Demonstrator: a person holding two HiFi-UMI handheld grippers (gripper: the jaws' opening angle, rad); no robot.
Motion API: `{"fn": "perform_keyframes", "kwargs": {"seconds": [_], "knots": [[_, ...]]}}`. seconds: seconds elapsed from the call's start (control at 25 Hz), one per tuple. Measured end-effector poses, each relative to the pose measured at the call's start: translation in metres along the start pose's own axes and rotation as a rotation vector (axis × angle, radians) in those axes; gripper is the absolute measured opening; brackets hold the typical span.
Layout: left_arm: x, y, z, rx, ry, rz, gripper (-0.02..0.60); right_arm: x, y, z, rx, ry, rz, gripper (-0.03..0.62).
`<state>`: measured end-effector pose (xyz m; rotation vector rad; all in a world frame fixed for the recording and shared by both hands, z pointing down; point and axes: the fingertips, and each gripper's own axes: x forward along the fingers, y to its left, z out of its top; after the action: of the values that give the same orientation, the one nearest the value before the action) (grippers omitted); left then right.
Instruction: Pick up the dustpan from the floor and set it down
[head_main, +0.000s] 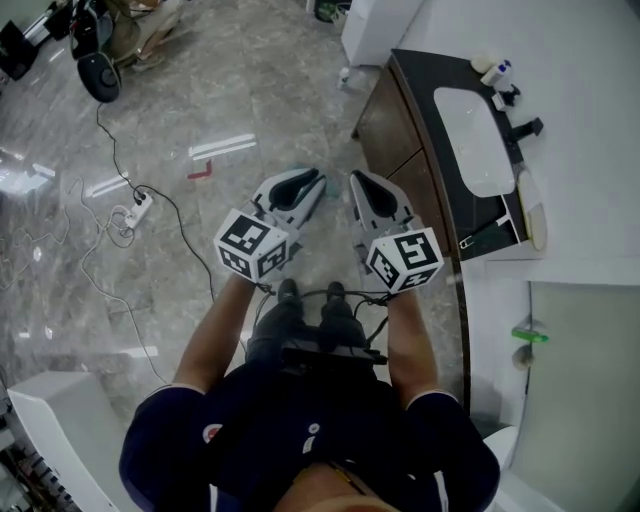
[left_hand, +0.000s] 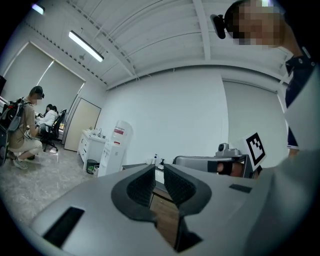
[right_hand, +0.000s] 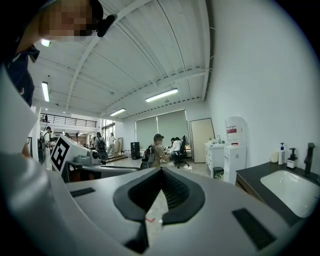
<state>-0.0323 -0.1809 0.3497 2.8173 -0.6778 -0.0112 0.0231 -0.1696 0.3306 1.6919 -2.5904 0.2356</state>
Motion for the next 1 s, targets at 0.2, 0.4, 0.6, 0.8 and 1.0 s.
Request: {"fn": "perform_keyframes", "kwargs": {"seconds": [0.2, 0.4, 0.6, 0.8, 1.0], "knots": [[0.010, -0.004, 0.009, 0.029, -0.022, 0.060, 0.063, -0.001, -0.012, 0.003, 0.003, -0.009, 0.051, 0.006], [0.015, -0.007, 0.016, 0.048, -0.026, 0.121, 0.063, -0.001, -0.019, 0.007, 0.013, -0.019, 0.104, 0.006], [0.018, -0.005, 0.010, 0.052, -0.007, 0.165, 0.063, -0.001, -0.024, 0.002, 0.025, -0.013, 0.136, 0.006], [0.021, 0.011, -0.004, 0.060, 0.027, 0.192, 0.063, 0.006, -0.030, -0.011, 0.048, 0.007, 0.136, 0.006], [0.029, 0.053, -0.047, 0.070, 0.089, 0.241, 0.064, 0.025, -0.044, -0.032, 0.056, 0.037, 0.119, 0.006]]}}
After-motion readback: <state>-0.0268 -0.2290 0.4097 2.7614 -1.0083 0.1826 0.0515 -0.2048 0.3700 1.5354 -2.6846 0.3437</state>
